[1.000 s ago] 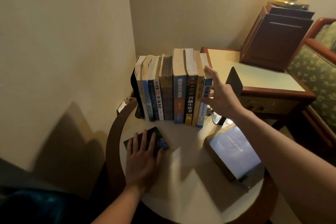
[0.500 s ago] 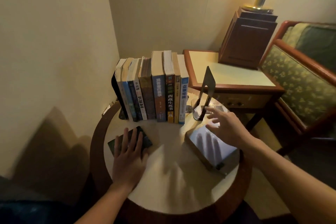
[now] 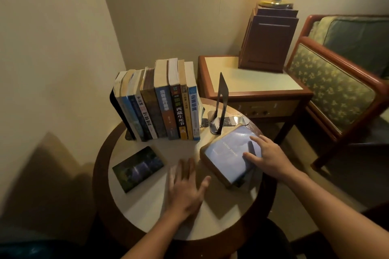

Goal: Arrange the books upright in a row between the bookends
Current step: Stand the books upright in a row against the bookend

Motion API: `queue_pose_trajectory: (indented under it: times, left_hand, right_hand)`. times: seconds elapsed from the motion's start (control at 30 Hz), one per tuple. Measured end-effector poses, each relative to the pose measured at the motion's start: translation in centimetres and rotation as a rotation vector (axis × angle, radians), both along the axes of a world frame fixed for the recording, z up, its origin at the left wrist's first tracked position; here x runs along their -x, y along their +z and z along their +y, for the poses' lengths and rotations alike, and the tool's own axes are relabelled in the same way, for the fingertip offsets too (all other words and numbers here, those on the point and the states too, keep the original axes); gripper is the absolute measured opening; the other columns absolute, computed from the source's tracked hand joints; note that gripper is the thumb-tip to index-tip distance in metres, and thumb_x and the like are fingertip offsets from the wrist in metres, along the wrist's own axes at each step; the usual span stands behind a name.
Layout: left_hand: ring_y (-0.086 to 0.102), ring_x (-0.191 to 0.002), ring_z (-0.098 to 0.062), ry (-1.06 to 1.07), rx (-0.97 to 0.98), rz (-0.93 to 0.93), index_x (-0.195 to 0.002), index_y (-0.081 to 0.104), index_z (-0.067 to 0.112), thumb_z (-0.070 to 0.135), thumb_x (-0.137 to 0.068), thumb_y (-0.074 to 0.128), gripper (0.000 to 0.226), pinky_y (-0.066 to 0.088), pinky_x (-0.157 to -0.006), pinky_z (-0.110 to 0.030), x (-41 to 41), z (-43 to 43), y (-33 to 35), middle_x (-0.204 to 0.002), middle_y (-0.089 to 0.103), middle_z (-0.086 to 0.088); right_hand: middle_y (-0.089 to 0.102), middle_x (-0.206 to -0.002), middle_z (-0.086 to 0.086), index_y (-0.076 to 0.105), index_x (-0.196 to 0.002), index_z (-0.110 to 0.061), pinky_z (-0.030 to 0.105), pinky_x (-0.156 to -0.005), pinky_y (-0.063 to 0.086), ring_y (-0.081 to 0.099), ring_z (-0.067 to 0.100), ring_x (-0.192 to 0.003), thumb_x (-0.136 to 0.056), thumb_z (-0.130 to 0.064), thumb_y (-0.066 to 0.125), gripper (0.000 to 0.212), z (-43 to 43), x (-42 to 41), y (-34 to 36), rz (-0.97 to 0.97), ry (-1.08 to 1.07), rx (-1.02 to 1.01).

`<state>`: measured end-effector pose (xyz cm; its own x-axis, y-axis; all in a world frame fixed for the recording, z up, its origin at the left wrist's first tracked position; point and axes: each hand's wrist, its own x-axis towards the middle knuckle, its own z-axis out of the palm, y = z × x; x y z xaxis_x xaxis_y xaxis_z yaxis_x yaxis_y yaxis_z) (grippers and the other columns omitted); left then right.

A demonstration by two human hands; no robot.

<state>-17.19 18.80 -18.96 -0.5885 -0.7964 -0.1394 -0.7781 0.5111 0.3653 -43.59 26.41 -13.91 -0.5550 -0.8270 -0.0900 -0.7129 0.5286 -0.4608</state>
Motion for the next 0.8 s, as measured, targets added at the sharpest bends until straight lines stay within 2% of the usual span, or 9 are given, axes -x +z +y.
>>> queue_pose_trajectory:
  times: [0.1, 0.17, 0.23, 0.3, 0.43, 0.53, 0.67, 0.73, 0.8]
  left_hand:
    - [-0.031, -0.142, -0.020, 0.018, -0.237, 0.053, -0.153, -0.026, 0.031, 0.081, -0.087, 0.008, 0.089, -0.020, -0.119, -0.050, 2.4, 1.3, 1.2, -0.159, -0.023, 0.005]
    - [-0.019, -0.151, -0.027, 0.044, -0.356, 0.070, -0.153, -0.027, 0.027, 0.085, -0.085, 0.015, 0.099, -0.020, -0.117, -0.049, 3.8, 1.9, 1.4, -0.165, -0.018, -0.005]
    - [0.000, -0.154, -0.029, 0.057, -0.429, 0.072, -0.152, -0.027, 0.019, 0.082, -0.088, 0.019, 0.101, -0.021, -0.117, -0.047, 5.1, 2.3, 2.0, -0.167, -0.001, -0.014]
    - [0.005, -0.153, -0.032, 0.109, -0.525, 0.152, -0.153, -0.025, 0.018, 0.078, -0.091, 0.024, 0.098, -0.021, -0.116, -0.044, 6.1, 2.6, 2.7, -0.166, 0.008, -0.017]
    - [-0.006, -0.152, -0.036, 0.300, -0.706, 0.441, -0.153, -0.025, 0.032, 0.071, -0.092, 0.041, 0.098, 0.000, -0.123, -0.049, 6.8, 2.3, 2.7, -0.167, -0.005, -0.010]
    - [-0.010, -0.152, -0.030, 0.364, -0.692, 0.640, -0.156, -0.016, 0.032, 0.055, -0.095, 0.054, 0.095, 0.004, -0.122, -0.048, 6.9, 2.2, 2.8, -0.166, -0.006, 0.002]
    - [0.031, -0.143, -0.029, 0.446, -0.766, 0.813, -0.156, -0.001, 0.044, 0.059, -0.078, 0.062, 0.101, 0.032, -0.117, -0.050, 6.6, 1.8, 3.3, -0.160, 0.024, -0.001]
    - [0.043, -0.133, -0.028, 0.481, -0.827, 0.887, -0.156, -0.002, 0.044, 0.041, -0.091, 0.060, 0.091, 0.044, -0.106, -0.041, 6.4, 1.7, 4.2, -0.159, 0.025, -0.003]
    - [0.045, -0.128, -0.025, 0.488, -0.846, 0.968, -0.158, -0.002, 0.040, 0.020, -0.098, 0.054, 0.084, 0.045, -0.094, -0.028, 6.1, 1.4, 4.7, -0.163, 0.020, -0.006]
  right_hand:
    - [0.029, -0.161, 0.002, 0.037, -0.152, -0.032, 0.050, -0.108, 0.041, 0.031, 0.031, -0.145, -0.084, -0.060, 0.067, 0.080, 0.3, 0.5, -0.2, -0.122, -0.022, 0.001]
    - [0.033, -0.157, 0.004, 0.040, -0.150, -0.034, 0.050, -0.106, 0.045, 0.036, 0.030, -0.140, -0.080, -0.061, 0.071, 0.082, 0.5, 0.7, -0.5, -0.190, -0.046, 0.038]
    - [0.038, -0.149, 0.005, 0.045, -0.146, -0.035, 0.049, -0.103, 0.048, 0.040, 0.029, -0.134, -0.076, -0.060, 0.076, 0.080, 0.5, 0.8, -0.6, -0.232, -0.083, 0.077]
    - [0.040, -0.144, 0.006, 0.050, -0.140, -0.038, 0.047, -0.101, 0.048, 0.042, 0.029, -0.130, -0.072, -0.058, 0.080, 0.077, 0.4, 0.8, -0.5, -0.277, -0.107, 0.098]
    - [0.042, -0.144, 0.004, 0.054, -0.117, -0.038, 0.043, -0.099, 0.048, 0.044, 0.029, -0.129, -0.068, -0.052, 0.086, 0.060, 0.3, 0.6, -0.5, -0.416, -0.115, 0.133]
    - [0.042, -0.146, 0.001, 0.056, -0.112, -0.038, 0.045, -0.104, 0.048, 0.042, 0.029, -0.133, -0.072, -0.046, 0.086, 0.051, 0.4, 0.1, -0.4, -0.518, -0.128, 0.173]
    - [0.039, -0.146, 0.001, 0.062, -0.113, -0.039, 0.040, -0.101, 0.050, 0.041, 0.027, -0.132, -0.077, -0.042, 0.083, 0.042, 0.5, -0.6, 0.5, -0.563, -0.109, 0.203]
    - [0.041, -0.145, -0.001, 0.065, -0.113, -0.038, 0.030, -0.092, 0.051, 0.041, 0.022, -0.129, -0.079, -0.039, 0.082, 0.038, 0.5, -1.1, 0.6, -0.598, -0.100, 0.215]
    - [0.046, -0.142, -0.005, 0.067, -0.115, -0.038, 0.024, -0.086, 0.048, 0.043, 0.017, -0.128, -0.080, -0.035, 0.082, 0.039, 0.8, -1.8, 0.6, -0.652, -0.103, 0.247]
